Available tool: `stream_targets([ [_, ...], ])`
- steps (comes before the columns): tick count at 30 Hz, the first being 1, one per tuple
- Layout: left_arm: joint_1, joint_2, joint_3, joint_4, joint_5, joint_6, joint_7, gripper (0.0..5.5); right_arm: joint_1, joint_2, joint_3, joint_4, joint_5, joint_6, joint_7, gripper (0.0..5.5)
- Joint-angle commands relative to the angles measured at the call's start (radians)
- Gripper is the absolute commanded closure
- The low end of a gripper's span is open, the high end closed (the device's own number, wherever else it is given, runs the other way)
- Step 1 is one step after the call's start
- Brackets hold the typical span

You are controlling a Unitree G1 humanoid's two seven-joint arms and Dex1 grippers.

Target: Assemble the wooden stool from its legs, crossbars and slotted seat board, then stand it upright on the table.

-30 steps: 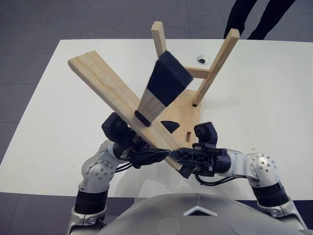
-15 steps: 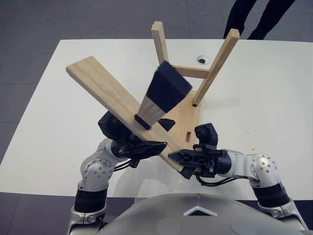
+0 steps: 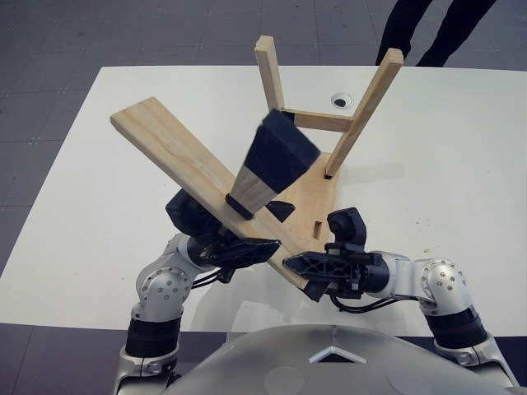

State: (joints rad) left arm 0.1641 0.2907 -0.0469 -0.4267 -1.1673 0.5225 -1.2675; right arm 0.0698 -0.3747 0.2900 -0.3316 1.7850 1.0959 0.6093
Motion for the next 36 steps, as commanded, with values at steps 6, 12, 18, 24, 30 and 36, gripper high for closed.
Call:
stream_targets([
  [6, 0.001, 0.01, 0.003, 0.01, 0.007, 0.01, -0.004, 3.26, -0.006, 0.001, -0.026, 0.008, 0.001, -0.008, 0.008, 4.46],
  [12, 0.006, 0.007, -0.002, 0.014, 0.014, 0.012, -0.001, 3.29, -0.031, 0.0, -0.041, 0.036, 0.104, -0.005, -0.003, 3.57],
  [18, 0.007, 0.007, -0.012, 0.019, 0.026, 0.009, -0.004, 3.3, -0.071, 0.004, -0.077, 0.047, 0.186, 0.016, 0.055, 2.62],
  [24, 0.005, 0.008, -0.013, 0.026, 0.027, 0.0, -0.006, 3.3, -0.073, -0.019, -0.093, 0.034, 0.14, 0.018, 0.044, 1.82],
  [30, -0.002, 0.01, -0.001, 0.017, 0.009, 0.002, 0.002, 3.3, -0.06, -0.022, -0.094, 0.038, -0.043, 0.003, 0.063, 1.82],
  [36, -0.007, 0.017, 0.046, -0.038, -0.027, -0.004, 0.022, 3.3, -0.073, -0.015, -0.152, 0.063, -0.184, -0.057, 0.068, 1.82],
])
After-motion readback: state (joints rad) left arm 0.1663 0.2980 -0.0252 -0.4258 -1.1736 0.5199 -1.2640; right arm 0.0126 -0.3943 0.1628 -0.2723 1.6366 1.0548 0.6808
